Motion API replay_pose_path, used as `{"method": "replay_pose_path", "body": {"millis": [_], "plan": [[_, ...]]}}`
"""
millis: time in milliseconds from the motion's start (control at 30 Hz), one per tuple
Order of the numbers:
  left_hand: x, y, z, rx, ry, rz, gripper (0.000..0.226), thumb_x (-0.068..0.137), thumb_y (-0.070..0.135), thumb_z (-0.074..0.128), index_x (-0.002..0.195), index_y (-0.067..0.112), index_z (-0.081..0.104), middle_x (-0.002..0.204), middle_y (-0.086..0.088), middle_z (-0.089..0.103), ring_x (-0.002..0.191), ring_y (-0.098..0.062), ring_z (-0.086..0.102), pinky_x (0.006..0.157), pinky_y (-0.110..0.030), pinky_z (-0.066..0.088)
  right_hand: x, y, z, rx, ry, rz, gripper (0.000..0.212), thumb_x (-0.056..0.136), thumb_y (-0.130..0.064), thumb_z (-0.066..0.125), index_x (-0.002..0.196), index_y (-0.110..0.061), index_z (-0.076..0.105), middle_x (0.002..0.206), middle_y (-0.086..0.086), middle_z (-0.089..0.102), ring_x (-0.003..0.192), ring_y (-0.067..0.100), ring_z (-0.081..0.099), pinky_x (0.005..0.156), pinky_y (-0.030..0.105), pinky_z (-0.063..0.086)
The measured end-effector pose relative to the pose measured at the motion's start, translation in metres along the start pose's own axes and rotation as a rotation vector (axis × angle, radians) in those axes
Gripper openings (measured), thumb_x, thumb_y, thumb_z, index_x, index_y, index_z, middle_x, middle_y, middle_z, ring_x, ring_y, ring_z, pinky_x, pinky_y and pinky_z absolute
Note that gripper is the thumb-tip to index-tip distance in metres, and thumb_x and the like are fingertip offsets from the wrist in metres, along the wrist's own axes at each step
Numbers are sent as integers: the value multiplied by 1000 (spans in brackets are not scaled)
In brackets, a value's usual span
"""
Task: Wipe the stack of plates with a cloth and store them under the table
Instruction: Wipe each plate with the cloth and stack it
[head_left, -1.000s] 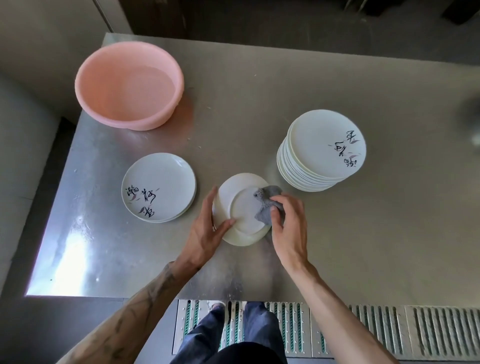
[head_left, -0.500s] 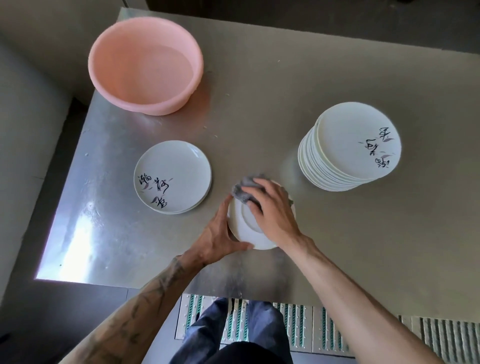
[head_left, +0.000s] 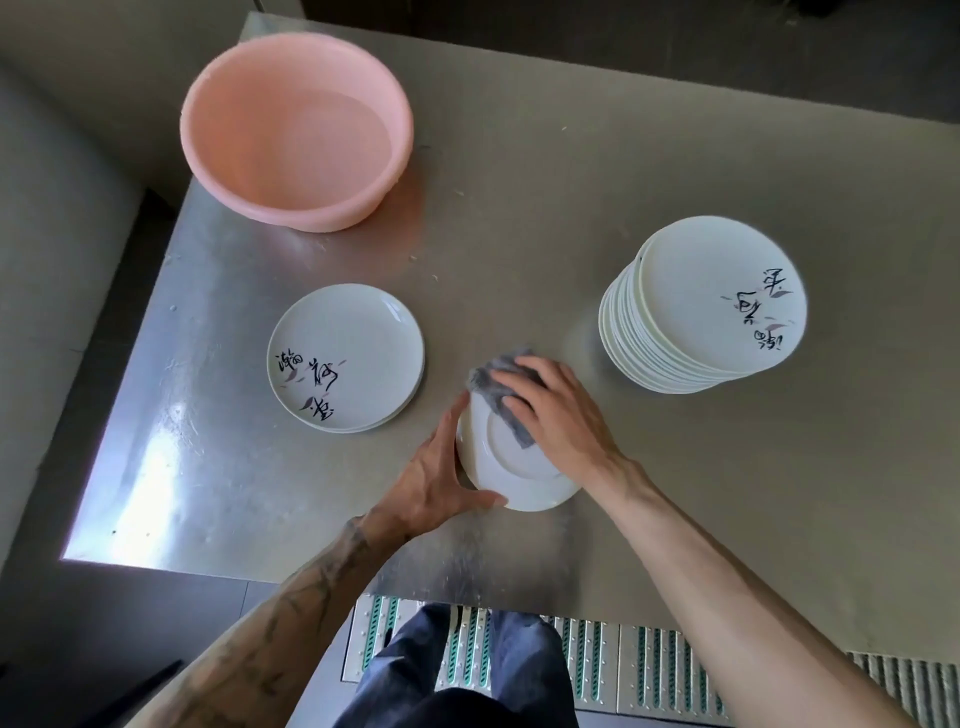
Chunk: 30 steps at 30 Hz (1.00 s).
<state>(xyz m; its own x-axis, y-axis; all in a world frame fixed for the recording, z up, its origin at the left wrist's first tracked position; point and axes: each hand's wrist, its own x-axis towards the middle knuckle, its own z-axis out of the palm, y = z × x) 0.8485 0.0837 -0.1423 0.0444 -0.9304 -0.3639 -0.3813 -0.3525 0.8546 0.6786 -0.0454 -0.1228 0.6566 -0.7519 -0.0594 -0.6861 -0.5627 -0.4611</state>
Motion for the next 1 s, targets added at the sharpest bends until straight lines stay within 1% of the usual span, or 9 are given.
{"method": "replay_pose_path", "body": {"millis": [100, 233, 333, 500, 667, 767, 867, 967, 1000], "plan": [[-1, -2, 1, 22, 13, -5, 133, 62, 36, 99, 162, 27, 12, 149, 0, 48, 128, -17, 51, 105, -27, 44, -15, 15, -2, 59, 37, 188, 44, 103, -29, 57, 146, -26, 55, 142, -1, 50, 128, 25, 49, 109, 35, 42], [0, -1, 4, 26, 11, -4, 130, 64, 38, 98, 161, 26, 12, 152, -2, 44, 131, -21, 49, 112, -40, 46, -65, 13, 1, 153, 167, 381, 45, 100, -23, 62, 145, -22, 56, 137, -1, 51, 126, 24, 49, 106, 22, 35], [0, -1, 6, 22, 6, 5, 130, 65, 35, 98, 161, 26, 11, 155, -3, 42, 135, -21, 47, 113, -42, 46, -108, -11, 15, 178, 246, 478, 46, 99, -23, 64, 144, -18, 57, 139, 3, 50, 127, 25, 52, 109, 30, 41], [1, -2, -1, 44, -52, 46, 134, 66, 28, 98, 162, 19, 5, 152, 0, 41, 127, -7, 46, 111, -31, 43, -122, -22, 25, 190, 271, 448, 48, 99, -22, 66, 145, -15, 56, 146, 7, 48, 133, 25, 50, 113, 32, 39], [2, -6, -3, 71, -58, 54, 134, 67, 23, 98, 162, 15, 4, 147, -8, 48, 123, -21, 52, 106, -30, 45, -106, -3, 19, 180, 268, 378, 47, 99, -33, 60, 143, -17, 58, 146, 5, 48, 131, 24, 48, 112, 33, 41], [3, -8, -2, 51, -63, 54, 133, 64, 20, 99, 162, 17, 8, 141, -8, 51, 119, -22, 55, 98, -17, 44, -131, -11, 34, 106, 252, 296, 48, 98, -35, 63, 143, -20, 59, 149, 2, 45, 132, 23, 47, 112, 32, 41], [4, -9, -3, 33, -53, 43, 131, 64, 19, 99, 161, 19, 11, 125, -7, 59, 104, -23, 59, 84, -5, 44, -130, -19, 41, 60, 242, 248, 45, 98, -35, 64, 142, -23, 60, 150, 1, 46, 134, 24, 46, 112, 38, 43], [3, -8, -2, 29, -39, 35, 130, 64, 20, 99, 161, 20, 13, 111, -3, 65, 87, -11, 62, 76, -14, 48, -105, -29, 41, 8, 223, 160, 44, 98, -36, 64, 140, -23, 61, 149, 3, 48, 135, 27, 47, 113, 40, 41], [3, -8, -1, 19, -35, 33, 129, 64, 20, 98, 161, 21, 13, 111, -2, 66, 85, -12, 63, 74, -15, 48, -95, -33, 40, -9, 203, 126, 45, 98, -36, 64, 141, -22, 60, 150, 4, 48, 135, 28, 48, 112, 41, 42]]}}
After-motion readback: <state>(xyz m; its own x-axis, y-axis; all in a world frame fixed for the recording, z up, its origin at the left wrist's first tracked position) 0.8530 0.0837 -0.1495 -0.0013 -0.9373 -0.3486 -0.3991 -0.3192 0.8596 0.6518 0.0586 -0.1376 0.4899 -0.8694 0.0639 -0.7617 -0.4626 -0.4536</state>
